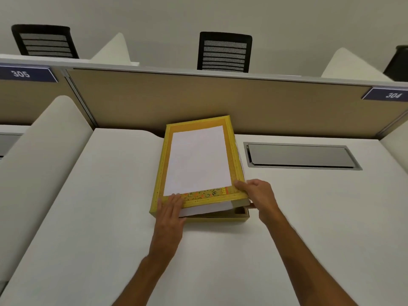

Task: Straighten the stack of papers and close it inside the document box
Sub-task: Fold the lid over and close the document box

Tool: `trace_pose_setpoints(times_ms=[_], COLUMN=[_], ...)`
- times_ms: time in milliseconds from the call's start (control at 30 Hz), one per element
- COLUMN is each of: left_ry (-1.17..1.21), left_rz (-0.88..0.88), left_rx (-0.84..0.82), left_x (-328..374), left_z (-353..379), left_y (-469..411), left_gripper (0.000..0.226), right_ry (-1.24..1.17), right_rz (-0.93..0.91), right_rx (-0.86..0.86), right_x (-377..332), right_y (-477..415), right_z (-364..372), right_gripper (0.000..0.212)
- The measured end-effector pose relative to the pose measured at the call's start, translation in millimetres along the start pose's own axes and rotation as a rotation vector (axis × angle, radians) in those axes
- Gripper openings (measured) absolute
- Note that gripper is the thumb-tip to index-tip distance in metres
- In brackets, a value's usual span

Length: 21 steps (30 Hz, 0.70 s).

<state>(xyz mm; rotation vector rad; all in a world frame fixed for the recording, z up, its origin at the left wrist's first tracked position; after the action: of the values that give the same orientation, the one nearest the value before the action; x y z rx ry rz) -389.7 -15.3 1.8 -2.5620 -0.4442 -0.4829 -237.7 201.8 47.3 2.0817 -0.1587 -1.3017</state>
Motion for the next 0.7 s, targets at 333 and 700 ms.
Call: trace_pose_setpoints(times_ms=[333, 700], left_ry=[0.309, 0.236], left_rz=[-0.396, -0.376], left_rx=[-0.036, -0.107], left_x=[-29.1, -34.5], left_z=[-1.6, 6.8], left_y=[23.1, 24.3], left_gripper=[0.036, 0.049], right_ry=[0.318, 0.595], right_rz=[-0.016, -0.133], right_rx=[0.128, 0.219], right_x=[51.5, 68.1], right_y=[-27.5, -33.2], right_z=[-2.4, 12.2], right_gripper=[0.036, 0.047])
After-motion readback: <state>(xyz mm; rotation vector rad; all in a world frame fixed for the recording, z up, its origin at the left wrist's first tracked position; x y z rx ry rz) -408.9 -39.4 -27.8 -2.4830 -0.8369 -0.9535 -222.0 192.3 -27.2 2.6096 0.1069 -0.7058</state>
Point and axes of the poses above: each hand's wrist, its own y-axis away from the middle knuckle, its own z-axis out of the palm, x = y × z, the point moved 3 cm from there along -y, towards the middle knuckle, and after that the axes turned 8 degrees about z, right-handed, at the moved point
